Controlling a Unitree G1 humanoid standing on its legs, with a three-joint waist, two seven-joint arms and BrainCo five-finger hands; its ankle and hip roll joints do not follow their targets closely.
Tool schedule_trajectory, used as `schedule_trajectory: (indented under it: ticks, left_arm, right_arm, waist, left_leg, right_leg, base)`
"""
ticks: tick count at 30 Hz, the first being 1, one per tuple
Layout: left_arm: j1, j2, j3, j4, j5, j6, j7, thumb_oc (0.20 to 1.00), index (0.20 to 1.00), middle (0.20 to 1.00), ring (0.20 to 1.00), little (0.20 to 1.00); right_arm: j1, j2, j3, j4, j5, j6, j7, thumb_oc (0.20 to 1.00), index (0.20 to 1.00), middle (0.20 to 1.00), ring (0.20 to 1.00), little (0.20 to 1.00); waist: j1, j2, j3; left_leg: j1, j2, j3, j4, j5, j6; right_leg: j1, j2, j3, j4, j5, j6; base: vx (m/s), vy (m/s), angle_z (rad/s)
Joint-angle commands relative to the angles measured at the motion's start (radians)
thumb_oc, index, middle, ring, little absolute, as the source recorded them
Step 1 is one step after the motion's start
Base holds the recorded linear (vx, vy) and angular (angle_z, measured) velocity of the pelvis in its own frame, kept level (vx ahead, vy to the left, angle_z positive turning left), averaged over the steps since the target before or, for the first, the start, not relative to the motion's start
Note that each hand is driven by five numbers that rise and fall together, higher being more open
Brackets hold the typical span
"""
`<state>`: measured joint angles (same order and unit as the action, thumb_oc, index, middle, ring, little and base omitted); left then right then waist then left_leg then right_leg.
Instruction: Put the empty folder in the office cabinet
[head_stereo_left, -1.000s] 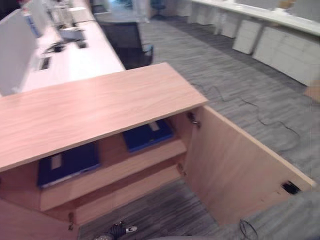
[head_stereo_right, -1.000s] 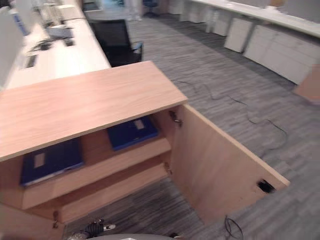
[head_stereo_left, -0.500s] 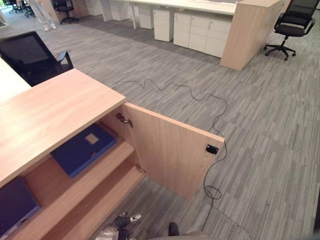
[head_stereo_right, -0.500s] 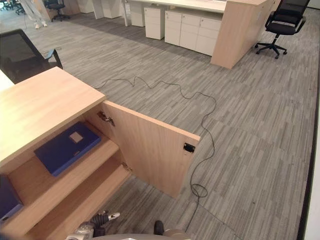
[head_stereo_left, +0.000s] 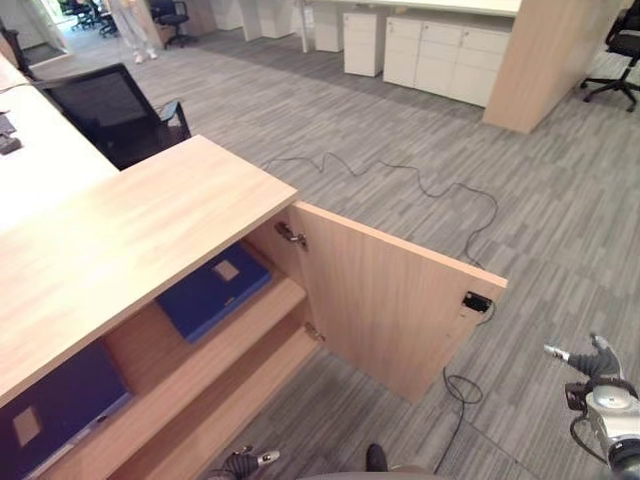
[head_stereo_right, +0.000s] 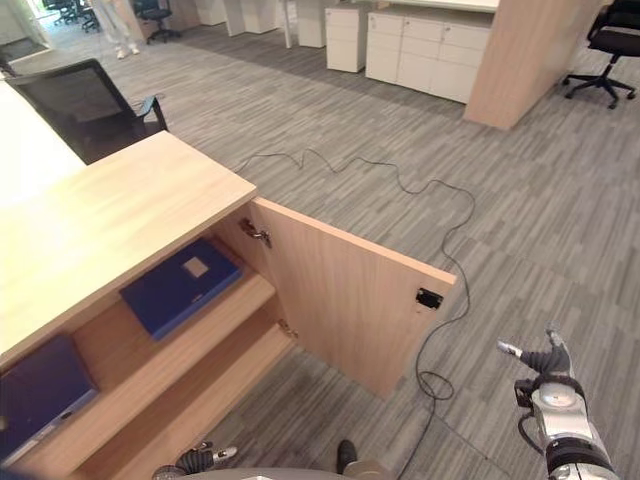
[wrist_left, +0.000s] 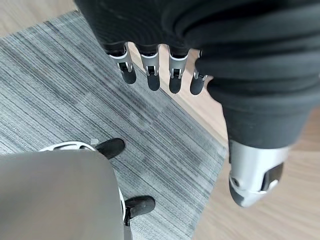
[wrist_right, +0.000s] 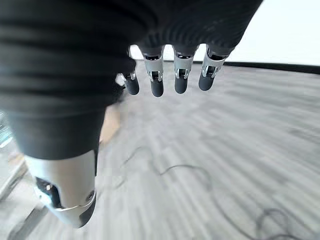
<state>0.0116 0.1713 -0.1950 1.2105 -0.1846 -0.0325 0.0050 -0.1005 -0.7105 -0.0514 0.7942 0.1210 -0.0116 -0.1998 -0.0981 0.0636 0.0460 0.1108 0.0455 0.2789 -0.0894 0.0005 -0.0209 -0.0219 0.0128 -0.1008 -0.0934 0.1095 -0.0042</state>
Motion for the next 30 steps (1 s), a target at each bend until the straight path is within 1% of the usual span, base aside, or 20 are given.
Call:
schedule_trajectory:
  ticks: [1, 5, 9, 14, 18, 20, 21, 24, 25, 26, 27, 30]
  left_arm:
    - [-0.018, 0.02, 0.037, 0.015, 0.036, -0.01, -0.012, 1.0, 1.0, 1.0, 1.0, 1.0]
    - [-0.013, 0.014, 0.034, 0.018, 0.04, -0.009, -0.016, 1.0, 1.0, 1.0, 1.0, 1.0]
    - [-0.015, 0.009, 0.035, 0.019, 0.036, -0.006, -0.012, 1.0, 1.0, 1.0, 1.0, 1.0]
    - [-0.02, 0.005, 0.04, 0.02, 0.043, -0.005, -0.011, 1.0, 1.0, 1.0, 1.0, 1.0]
    - [-0.028, 0.002, 0.039, 0.026, 0.046, 0.0, -0.017, 1.0, 1.0, 1.0, 1.0, 1.0]
    - [-0.035, -0.002, 0.038, 0.038, 0.044, 0.0, -0.021, 1.0, 1.0, 1.0, 1.0, 1.0]
    - [-0.034, -0.004, 0.038, 0.043, 0.045, 0.003, -0.028, 1.0, 1.0, 1.0, 1.0, 1.0]
    - [-0.039, -0.007, 0.033, 0.052, 0.052, 0.001, -0.038, 1.0, 1.0, 1.0, 1.0, 1.0]
    - [-0.038, -0.009, 0.032, 0.052, 0.054, 0.001, -0.04, 1.0, 1.0, 1.0, 1.0, 1.0]
    - [-0.038, -0.009, 0.032, 0.052, 0.054, 0.001, -0.04, 1.0, 1.0, 1.0, 1.0, 1.0]
    - [-0.041, -0.008, 0.028, 0.055, 0.058, -0.001, -0.038, 1.0, 1.0, 1.0, 1.0, 1.0]
    - [-0.049, -0.009, 0.023, 0.052, 0.053, -0.005, -0.025, 1.0, 1.0, 1.0, 1.0, 1.0]
  right_arm:
    - [-0.064, -0.045, 0.063, -0.116, -0.093, -0.052, 0.005, 1.0, 1.0, 1.0, 1.0, 1.0]
    - [-0.096, -0.04, 0.097, -0.166, -0.097, -0.066, 0.015, 1.0, 1.0, 1.0, 1.0, 1.0]
    - [-0.108, -0.021, 0.124, -0.27, -0.085, -0.08, 0.034, 1.0, 1.0, 1.0, 1.0, 1.0]
    - [-0.101, 0.001, 0.195, -0.432, -0.026, -0.12, 0.12, 1.0, 1.0, 1.0, 1.0, 1.0]
    - [-0.094, 0.039, 0.279, -0.548, 0.15, -0.147, 0.235, 1.0, 1.0, 1.0, 1.0, 1.0]
    - [-0.092, 0.083, 0.339, -0.612, 0.321, -0.155, 0.322, 1.0, 1.0, 1.0, 1.0, 1.0]
    - [-0.087, 0.091, 0.366, -0.654, 0.377, -0.154, 0.36, 1.0, 1.0, 1.0, 1.0, 1.0]
    - [-0.092, 0.098, 0.478, -0.803, 0.516, -0.129, 0.469, 1.0, 1.0, 1.0, 1.0, 1.0]
    - [-0.096, 0.102, 0.512, -0.835, 0.548, -0.12, 0.495, 1.0, 1.0, 1.0, 1.0, 1.0]
    - [-0.096, 0.102, 0.513, -0.835, 0.548, -0.12, 0.496, 1.0, 1.0, 1.0, 1.0, 1.0]
    - [-0.122, 0.124, 0.593, -0.867, 0.612, -0.099, 0.53, 1.0, 1.0, 1.0, 1.0, 1.0]
    - [-0.161, 0.18, 0.709, -0.891, 0.708, -0.055, 0.572, 1.0, 1.0, 1.0, 1.0, 1.0]
  waist:
    - [0.009, -0.056, -0.012]
    - [0.023, -0.055, -0.018]
    - [0.03, -0.056, -0.02]
    - [0.04, -0.059, -0.022]
    - [0.046, -0.062, -0.027]
    - [0.05, -0.064, -0.027]
    - [0.052, -0.065, -0.03]
    - [0.055, -0.068, -0.037]
    - [0.058, -0.07, -0.04]
    - [0.057, -0.07, -0.04]
    - [0.064, -0.074, -0.043]
    - [0.075, -0.08, -0.047]
  left_leg:
    - [0.012, -0.013, -0.042, 0.008, -0.067, 0.005]
    - [0.01, -0.016, -0.051, 0.005, -0.064, 0.007]
    - [0.007, -0.019, -0.056, 0.005, -0.061, 0.009]
    - [0.006, -0.022, -0.06, 0.004, -0.056, 0.007]
    - [0.002, -0.022, -0.062, 0.003, -0.05, 0.004]
    - [0.003, -0.022, -0.063, 0.003, -0.048, 0.002]
    - [0.0, -0.023, -0.062, 0.002, -0.046, 0.001]
    - [0.0, -0.021, -0.061, 0.002, -0.043, -0.002]
    - [0.0, -0.02, -0.061, 0.002, -0.043, -0.002]
    - [0.0, -0.02, -0.062, 0.002, -0.043, -0.002]
    - [0.0, -0.017, -0.062, 0.002, -0.042, -0.003]
    - [0.0, -0.016, -0.064, 0.003, -0.041, -0.003]
  right_leg:
    - [0.044, -0.016, 0.035, 0.015, -0.098, 0.104]
    - [0.047, -0.021, 0.029, 0.014, -0.1, 0.104]
    - [0.048, -0.026, 0.025, 0.013, -0.1, 0.104]
    - [0.05, -0.029, 0.019, 0.015, -0.103, 0.104]
    - [0.05, -0.03, 0.016, 0.014, -0.105, 0.104]
    - [0.053, -0.029, 0.016, 0.014, -0.107, 0.104]
    - [0.05, -0.029, 0.017, 0.013, -0.106, 0.103]
    - [0.051, -0.031, 0.013, 0.01, -0.104, 0.103]
    - [0.051, -0.031, 0.012, 0.01, -0.104, 0.102]
    - [0.051, -0.031, 0.012, 0.01, -0.104, 0.102]
    - [0.052, -0.032, 0.008, 0.009, -0.102, 0.102]
    - [0.051, -0.032, 0.004, 0.009, -0.1, 0.099]
  base:
    - [-0.01, 0.032, 0.04]
    - [0.0, 0.017, 0.05]
    - [0.0, 0.011, 0.03]
    - [0.0, 0.004, 0.01]
    - [0.0, 0.002, 0.01]
    - [-0.01, 0.002, -0.05]
    - [0.0, 0.0, 0.0]
    - [0.0, 0.001, -0.03]
    - [0.0, -0.003, -0.05]
    - [0.0, 0.0, 0.0]
    - [0.0, 0.0, 0.0]
    - [0.0, -0.003, 0.06]
